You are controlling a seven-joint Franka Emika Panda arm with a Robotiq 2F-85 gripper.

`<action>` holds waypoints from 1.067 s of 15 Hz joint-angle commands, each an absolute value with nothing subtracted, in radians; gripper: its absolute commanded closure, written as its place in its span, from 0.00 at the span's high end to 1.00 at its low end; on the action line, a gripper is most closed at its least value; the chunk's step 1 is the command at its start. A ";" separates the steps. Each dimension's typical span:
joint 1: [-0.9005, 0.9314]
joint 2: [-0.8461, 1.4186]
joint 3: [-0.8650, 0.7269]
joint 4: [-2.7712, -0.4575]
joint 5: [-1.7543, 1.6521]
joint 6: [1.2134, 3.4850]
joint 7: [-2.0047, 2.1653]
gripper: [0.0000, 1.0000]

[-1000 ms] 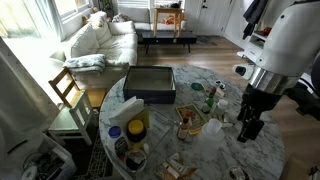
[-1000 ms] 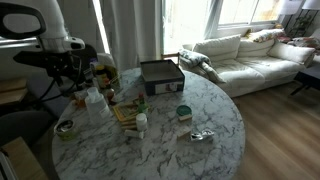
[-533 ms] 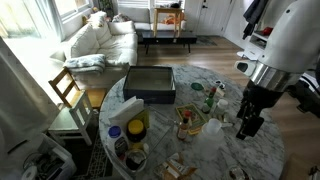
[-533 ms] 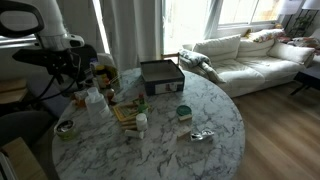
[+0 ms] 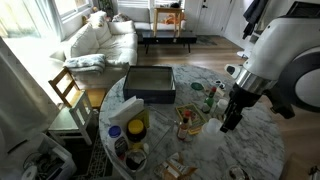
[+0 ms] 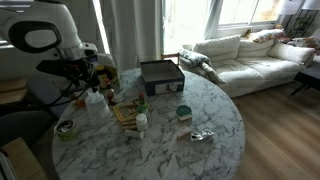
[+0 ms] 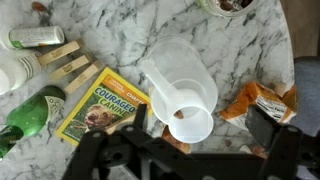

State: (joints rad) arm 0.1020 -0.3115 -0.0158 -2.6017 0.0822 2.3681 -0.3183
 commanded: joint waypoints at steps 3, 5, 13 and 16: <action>0.094 -0.220 -0.028 -2.592 0.092 2.455 -0.335 1.00; 0.099 -0.200 -0.034 -2.590 0.124 2.482 -0.346 1.00; 0.108 -0.158 -0.023 -2.586 0.189 2.502 -0.372 0.79; 0.110 -0.159 -0.018 -2.585 0.197 2.497 -0.373 0.51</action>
